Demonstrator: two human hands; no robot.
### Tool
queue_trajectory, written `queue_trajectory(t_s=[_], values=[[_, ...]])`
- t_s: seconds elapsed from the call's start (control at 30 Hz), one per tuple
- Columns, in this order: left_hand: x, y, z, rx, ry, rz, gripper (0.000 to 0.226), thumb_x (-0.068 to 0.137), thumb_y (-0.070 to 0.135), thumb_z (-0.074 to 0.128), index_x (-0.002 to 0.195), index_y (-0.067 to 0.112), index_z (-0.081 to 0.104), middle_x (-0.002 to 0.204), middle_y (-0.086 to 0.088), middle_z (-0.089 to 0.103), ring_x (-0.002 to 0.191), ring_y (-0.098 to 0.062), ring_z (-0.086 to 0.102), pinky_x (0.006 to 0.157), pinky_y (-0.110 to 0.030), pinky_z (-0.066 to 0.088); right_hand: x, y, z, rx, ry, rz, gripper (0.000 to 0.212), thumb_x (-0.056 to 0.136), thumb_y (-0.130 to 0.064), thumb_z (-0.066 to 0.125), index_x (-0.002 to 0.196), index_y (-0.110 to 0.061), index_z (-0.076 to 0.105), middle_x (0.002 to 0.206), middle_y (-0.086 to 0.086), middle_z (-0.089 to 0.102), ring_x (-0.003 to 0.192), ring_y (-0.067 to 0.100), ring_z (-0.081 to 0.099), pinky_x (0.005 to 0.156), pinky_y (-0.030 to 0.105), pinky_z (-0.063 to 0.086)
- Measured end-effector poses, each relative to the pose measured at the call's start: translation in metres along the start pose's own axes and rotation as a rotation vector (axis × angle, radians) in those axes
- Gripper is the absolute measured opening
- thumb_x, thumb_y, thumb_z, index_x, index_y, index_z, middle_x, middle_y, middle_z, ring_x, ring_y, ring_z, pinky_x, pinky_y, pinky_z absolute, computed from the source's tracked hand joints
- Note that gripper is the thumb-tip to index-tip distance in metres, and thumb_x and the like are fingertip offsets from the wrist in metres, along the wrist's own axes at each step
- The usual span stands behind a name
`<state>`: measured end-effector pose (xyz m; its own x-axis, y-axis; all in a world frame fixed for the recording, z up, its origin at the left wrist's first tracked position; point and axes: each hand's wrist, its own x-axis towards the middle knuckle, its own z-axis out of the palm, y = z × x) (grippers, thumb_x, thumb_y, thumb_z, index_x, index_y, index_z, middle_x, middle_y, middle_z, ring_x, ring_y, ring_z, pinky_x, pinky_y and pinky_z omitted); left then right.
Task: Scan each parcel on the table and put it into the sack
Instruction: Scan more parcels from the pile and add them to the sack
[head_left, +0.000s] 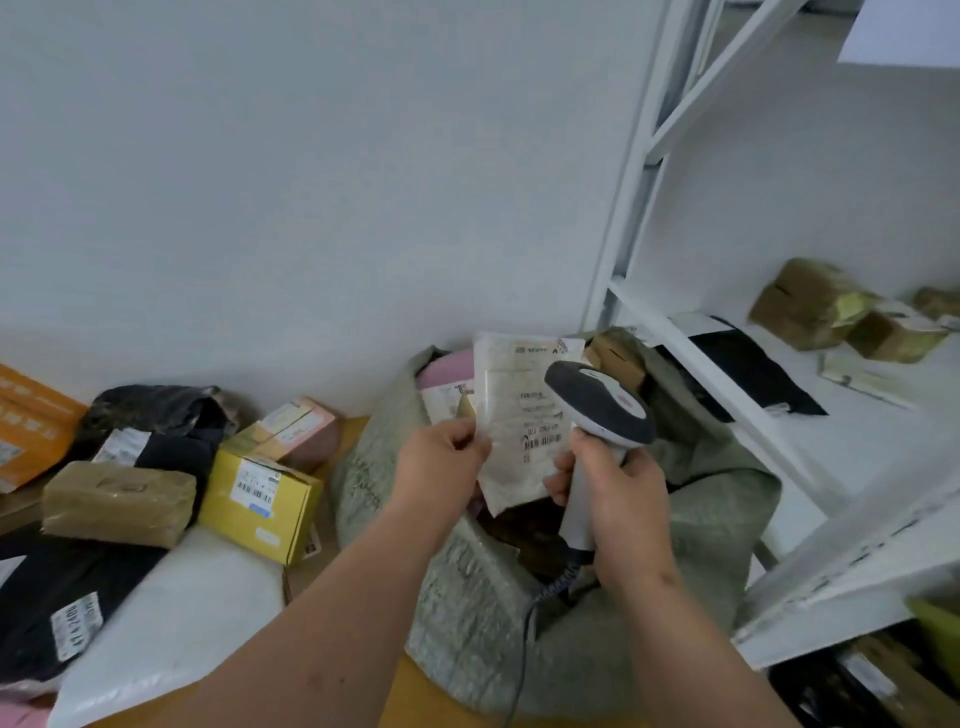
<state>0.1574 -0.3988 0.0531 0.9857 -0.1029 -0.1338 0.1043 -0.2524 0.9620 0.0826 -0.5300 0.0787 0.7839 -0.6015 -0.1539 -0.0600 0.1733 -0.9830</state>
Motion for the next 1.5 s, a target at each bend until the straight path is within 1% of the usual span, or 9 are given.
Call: queue_trajectory(t_s=[0.07,0.17,0.3,0.47,0.63,0.87,1.2,1.37,1.5], values=[[0.005,-0.003,0.010,0.015,-0.036,-0.020,0.017,0.091,0.013,0.062,0.103,0.021,0.072,0.092,-0.008,0.073,0.085,-0.030,0.071,0.075,-0.051,0.060,0.004,0.000,-0.004,-0.008,0.004,0.009,0.016,0.093,-0.019,0.065,0.095,-0.003,0.064,0.076,0.010,0.068,0.059,0.017,0.065,0.057,0.030,0.056],[0.013,-0.006,0.020,0.081,-0.058,-0.042,0.058,0.090,0.006,0.062,0.140,0.030,0.044,0.100,0.002,0.069,0.090,-0.020,0.069,0.078,-0.045,0.060,0.009,0.002,-0.009,-0.011,-0.004,0.029,0.013,0.093,-0.018,0.064,0.094,-0.004,0.064,0.076,0.010,0.067,0.058,0.015,0.066,0.058,0.030,0.055],[0.011,0.003,0.024,0.643,-0.219,0.068,0.049,0.094,0.011,0.051,0.137,0.033,0.049,0.114,0.004,0.066,0.102,-0.019,0.063,0.082,-0.033,0.054,0.015,0.002,-0.009,-0.011,-0.025,0.058,0.006,0.092,-0.018,0.064,0.092,-0.012,0.065,0.076,0.008,0.070,0.063,0.018,0.070,0.060,0.029,0.058],[0.009,0.009,0.013,1.157,-0.179,0.131,0.037,0.101,0.044,0.037,0.134,0.042,0.054,0.131,0.006,0.058,0.120,-0.019,0.053,0.100,-0.042,0.032,0.015,-0.001,0.005,-0.044,-0.124,0.083,0.012,0.092,-0.020,0.066,0.095,-0.008,0.065,0.078,0.010,0.072,0.063,0.018,0.074,0.060,0.028,0.060],[0.008,0.007,-0.024,0.898,0.060,0.134,0.033,0.100,0.044,0.041,0.124,0.038,0.061,0.122,0.009,0.061,0.114,-0.017,0.054,0.102,-0.044,0.029,0.007,0.000,0.030,-0.085,-0.229,0.105,0.015,0.090,-0.022,0.067,0.094,-0.007,0.068,0.078,0.012,0.074,0.070,0.023,0.075,0.065,0.033,0.061],[0.001,-0.040,-0.115,0.513,0.245,-0.061,0.025,0.095,0.037,0.055,0.116,0.031,0.068,0.109,0.009,0.069,0.097,-0.018,0.063,0.091,-0.042,0.051,-0.023,0.015,0.090,-0.195,-0.370,0.101,0.016,0.089,-0.018,0.067,0.088,-0.002,0.069,0.075,0.012,0.070,0.066,0.022,0.073,0.072,0.041,0.060],[-0.031,-0.120,-0.237,0.364,0.206,-0.310,0.034,0.098,0.032,0.055,0.131,0.021,0.059,0.117,-0.001,0.062,0.080,-0.010,0.053,0.075,-0.031,0.048,-0.086,0.082,0.178,-0.343,-0.362,0.163,0.006,0.086,-0.021,0.071,0.083,-0.019,0.066,0.071,0.000,0.073,0.072,0.023,0.075,0.076,0.047,0.062],[-0.038,-0.145,-0.280,0.286,0.143,-0.365,0.040,0.098,0.031,0.056,0.137,0.022,0.055,0.134,-0.001,0.058,0.115,-0.020,0.053,0.093,-0.033,0.043,-0.105,0.106,0.209,-0.421,-0.351,0.180,0.012,0.087,-0.027,0.070,0.093,-0.017,0.067,0.078,0.008,0.076,0.074,0.024,0.073,0.070,0.037,0.059],[-0.034,-0.154,-0.298,0.224,0.102,-0.394,0.043,0.098,0.030,0.057,0.139,0.020,0.053,0.137,0.000,0.056,0.115,-0.016,0.051,0.092,-0.029,0.039,-0.106,0.112,0.230,-0.447,-0.369,0.170,0.011,0.085,-0.023,0.070,0.089,-0.013,0.067,0.082,0.014,0.073,0.063,0.018,0.063,0.060,0.032,0.049]])
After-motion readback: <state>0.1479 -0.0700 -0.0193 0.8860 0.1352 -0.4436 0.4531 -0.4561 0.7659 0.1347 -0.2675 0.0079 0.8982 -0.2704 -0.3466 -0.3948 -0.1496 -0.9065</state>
